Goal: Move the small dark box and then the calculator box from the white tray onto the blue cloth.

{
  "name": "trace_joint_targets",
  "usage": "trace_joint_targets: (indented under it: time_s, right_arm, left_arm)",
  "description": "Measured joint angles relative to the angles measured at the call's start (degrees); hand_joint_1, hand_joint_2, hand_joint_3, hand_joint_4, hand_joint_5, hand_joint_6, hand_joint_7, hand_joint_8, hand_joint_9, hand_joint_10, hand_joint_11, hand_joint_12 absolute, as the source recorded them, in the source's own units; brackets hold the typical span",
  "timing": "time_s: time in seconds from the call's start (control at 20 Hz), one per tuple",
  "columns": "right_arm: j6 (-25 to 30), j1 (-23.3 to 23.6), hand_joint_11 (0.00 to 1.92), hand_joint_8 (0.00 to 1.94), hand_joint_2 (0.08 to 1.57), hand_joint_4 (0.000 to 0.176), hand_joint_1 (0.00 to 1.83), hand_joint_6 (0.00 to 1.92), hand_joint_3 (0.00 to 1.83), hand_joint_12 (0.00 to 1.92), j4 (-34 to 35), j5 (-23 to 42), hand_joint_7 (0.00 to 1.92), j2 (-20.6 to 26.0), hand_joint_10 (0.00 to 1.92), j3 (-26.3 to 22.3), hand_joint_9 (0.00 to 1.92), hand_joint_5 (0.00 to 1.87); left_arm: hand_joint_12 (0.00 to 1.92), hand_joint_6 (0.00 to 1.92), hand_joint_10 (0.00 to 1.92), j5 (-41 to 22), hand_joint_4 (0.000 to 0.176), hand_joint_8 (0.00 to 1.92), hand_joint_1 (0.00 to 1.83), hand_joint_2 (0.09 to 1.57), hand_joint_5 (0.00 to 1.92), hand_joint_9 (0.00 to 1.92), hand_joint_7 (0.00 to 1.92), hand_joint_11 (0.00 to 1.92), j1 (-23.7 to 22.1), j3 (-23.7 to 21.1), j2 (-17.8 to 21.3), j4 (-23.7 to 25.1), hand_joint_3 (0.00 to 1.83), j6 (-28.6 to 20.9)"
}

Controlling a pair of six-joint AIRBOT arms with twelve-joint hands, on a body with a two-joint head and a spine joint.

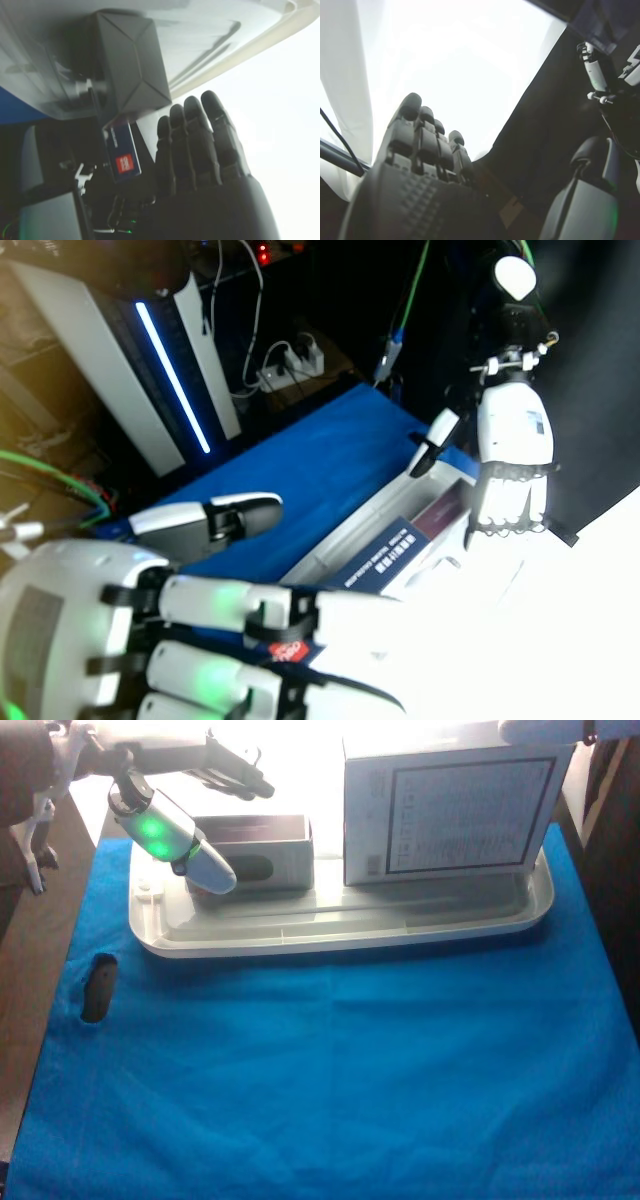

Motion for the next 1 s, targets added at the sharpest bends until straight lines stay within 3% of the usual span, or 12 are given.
trace_joint_targets:
  time_s: [0.15,0.2,0.3,0.35,0.4,0.45,0.5,0.55,0.6,0.9,0.95,1.0]
  right_arm:
    - [0.0,0.0,0.00,0.00,0.58,0.106,0.90,0.00,0.00,0.59,0.1,0.2,0.03,0.0,0.00,0.0,0.11,0.01]
    - [0.0,0.0,0.00,0.01,0.58,0.107,0.90,0.00,0.00,0.59,0.0,0.2,0.04,0.0,0.01,0.0,0.12,0.00]
    - [0.0,0.0,0.00,0.00,0.57,0.115,0.91,0.00,0.00,0.67,0.0,0.3,0.05,0.0,0.01,-0.1,0.13,0.01]
    - [0.0,0.0,0.00,0.00,0.57,0.115,0.91,0.00,0.00,0.67,0.0,0.3,0.05,0.0,0.01,-0.1,0.13,0.01]
    - [0.0,0.0,0.00,0.00,0.56,0.120,0.90,0.00,0.00,0.72,0.0,0.3,0.04,0.1,0.00,-0.1,0.13,0.00]
    - [0.0,0.0,0.00,0.00,0.56,0.120,0.90,0.00,0.00,0.72,0.1,0.3,0.04,0.1,0.00,-0.1,0.13,0.00]
    - [0.0,0.0,0.00,0.00,0.56,0.118,0.91,0.00,0.00,0.73,0.1,0.3,0.04,0.1,0.00,-0.2,0.13,0.00]
    - [0.0,0.0,0.00,0.00,0.57,0.119,0.90,0.00,0.00,0.74,0.0,0.5,0.05,0.1,0.00,-0.3,0.14,0.00]
    - [0.0,0.0,0.00,0.00,0.56,0.124,0.90,0.00,0.00,0.76,0.0,0.6,0.06,0.1,0.00,-0.4,0.14,0.01]
    - [0.0,0.0,0.00,0.00,0.56,0.128,0.87,0.00,0.00,0.72,0.0,1.0,0.05,0.3,0.00,-0.7,0.13,0.01]
    - [0.0,0.0,0.00,0.00,0.56,0.115,0.86,0.00,0.00,0.71,0.0,1.1,0.05,0.3,0.00,-0.7,0.14,0.00]
    - [0.0,0.0,0.00,0.00,0.56,0.115,0.86,0.00,0.00,0.71,0.1,1.1,0.05,0.3,0.00,-0.7,0.14,0.00]
  left_arm:
    - [0.88,0.02,0.00,0.7,0.000,0.01,0.90,0.83,0.56,0.49,0.58,0.01,0.5,1.0,-1.1,1.7,0.00,-0.5]
    - [0.92,0.03,0.01,0.9,0.011,0.02,0.92,0.85,0.67,0.51,0.64,0.00,0.5,1.6,-1.7,2.9,0.00,-1.7]
    - [1.24,0.04,0.07,1.3,0.000,0.06,0.98,0.88,0.87,0.69,0.83,0.09,0.7,2.3,-2.4,3.6,0.00,-2.9]
    - [1.24,0.04,0.07,1.3,0.000,0.06,0.98,0.88,0.87,0.69,0.83,0.09,0.8,2.4,-2.5,3.7,0.00,-2.9]
    - [1.27,0.73,0.16,1.4,0.076,0.13,1.06,1.05,1.01,0.76,0.91,0.17,0.8,2.5,-2.5,3.7,0.01,-2.9]
    - [1.27,0.73,0.16,1.6,0.076,0.13,1.06,1.05,1.01,0.76,0.91,0.17,0.8,2.6,-2.5,3.7,0.01,-2.9]
    - [1.58,0.96,0.90,1.9,0.012,0.47,1.08,1.10,0.97,0.60,0.85,0.27,0.8,2.6,-2.5,3.5,0.00,-3.0]
    - [1.77,1.04,1.48,2.2,0.000,1.21,1.13,1.13,0.95,0.50,0.65,0.32,0.8,2.7,-2.5,3.6,0.00,-3.0]
    - [1.87,1.00,1.61,2.2,0.000,1.35,1.13,1.12,0.97,0.54,0.65,0.41,0.9,2.7,-2.5,3.4,0.00,-3.1]
    - [1.87,0.94,1.58,2.1,0.000,1.31,1.12,1.10,1.01,0.45,0.59,0.31,0.9,3.3,-2.5,1.1,0.00,-2.8]
    - [1.67,0.92,1.29,2.0,0.000,1.03,1.10,1.09,1.02,0.36,0.58,0.14,0.9,3.4,-2.4,-0.3,0.00,-2.0]
    - [1.67,0.92,1.29,1.9,0.000,1.03,1.10,1.09,1.02,0.36,0.58,0.14,0.8,3.4,-2.2,-1.3,0.00,-1.6]
